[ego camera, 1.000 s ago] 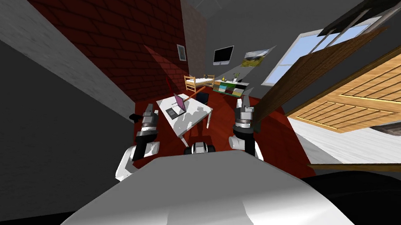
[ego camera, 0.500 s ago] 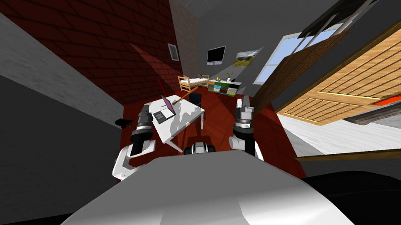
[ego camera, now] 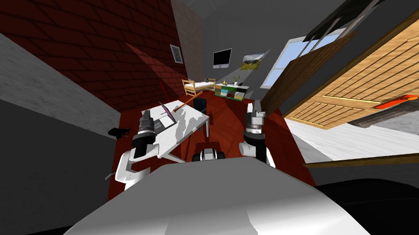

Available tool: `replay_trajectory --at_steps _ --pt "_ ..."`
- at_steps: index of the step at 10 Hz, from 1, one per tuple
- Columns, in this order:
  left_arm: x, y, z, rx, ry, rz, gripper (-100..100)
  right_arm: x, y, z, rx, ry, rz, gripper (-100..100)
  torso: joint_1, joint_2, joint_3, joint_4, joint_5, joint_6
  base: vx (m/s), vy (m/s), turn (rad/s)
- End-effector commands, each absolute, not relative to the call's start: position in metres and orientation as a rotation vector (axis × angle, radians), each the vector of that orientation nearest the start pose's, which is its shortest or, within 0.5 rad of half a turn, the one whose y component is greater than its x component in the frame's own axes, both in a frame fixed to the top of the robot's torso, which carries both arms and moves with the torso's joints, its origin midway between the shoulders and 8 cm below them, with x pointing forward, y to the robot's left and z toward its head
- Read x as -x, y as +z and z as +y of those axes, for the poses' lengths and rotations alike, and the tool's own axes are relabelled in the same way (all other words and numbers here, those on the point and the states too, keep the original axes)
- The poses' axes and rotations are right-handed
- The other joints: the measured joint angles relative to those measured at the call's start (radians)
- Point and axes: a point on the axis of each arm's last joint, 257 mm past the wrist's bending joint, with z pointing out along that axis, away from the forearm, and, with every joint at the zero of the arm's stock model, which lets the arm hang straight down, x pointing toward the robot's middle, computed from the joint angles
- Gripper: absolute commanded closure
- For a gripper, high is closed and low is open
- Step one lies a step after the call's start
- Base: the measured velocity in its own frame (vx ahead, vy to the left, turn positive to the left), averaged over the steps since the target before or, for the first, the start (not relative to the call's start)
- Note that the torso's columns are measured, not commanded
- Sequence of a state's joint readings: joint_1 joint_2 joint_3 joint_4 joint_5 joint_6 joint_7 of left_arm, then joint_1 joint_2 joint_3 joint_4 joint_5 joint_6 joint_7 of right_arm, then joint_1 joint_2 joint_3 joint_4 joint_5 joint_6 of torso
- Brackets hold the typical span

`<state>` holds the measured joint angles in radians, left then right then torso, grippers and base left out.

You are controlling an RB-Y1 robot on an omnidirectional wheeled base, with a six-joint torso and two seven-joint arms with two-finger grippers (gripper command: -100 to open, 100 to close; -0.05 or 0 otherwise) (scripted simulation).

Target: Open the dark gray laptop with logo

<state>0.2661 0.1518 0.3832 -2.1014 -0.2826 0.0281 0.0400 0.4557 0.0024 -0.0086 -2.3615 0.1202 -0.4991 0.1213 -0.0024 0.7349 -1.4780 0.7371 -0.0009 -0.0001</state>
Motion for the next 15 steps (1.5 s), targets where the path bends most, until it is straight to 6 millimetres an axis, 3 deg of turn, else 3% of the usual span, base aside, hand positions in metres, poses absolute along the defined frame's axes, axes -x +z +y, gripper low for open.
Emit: replay_trajectory --at_steps 1,11,15 --pt "-0.419 -0.063 0.488 0.901 -0.511 0.962 -100 -0.33 0.072 -0.259 -0.446 1.139 0.613 0 0.002 0.002 0.001 0.0 0.001 0.0 0.114 -0.166 -0.025" --pt "-0.422 -0.1 0.566 1.079 -0.266 0.973 -100 -0.33 0.072 -0.259 -0.446 1.138 0.613 0 0.004 0.004 0.003 0.001 0.001 0.0 0.13 -0.078 0.024" --pt "-0.423 -0.139 0.58 1.206 -0.207 0.991 -100 -0.33 0.072 -0.259 -0.446 1.138 0.613 0 0.002 0.003 0.002 0.001 0.001 0.0 0.143 -0.042 0.065"
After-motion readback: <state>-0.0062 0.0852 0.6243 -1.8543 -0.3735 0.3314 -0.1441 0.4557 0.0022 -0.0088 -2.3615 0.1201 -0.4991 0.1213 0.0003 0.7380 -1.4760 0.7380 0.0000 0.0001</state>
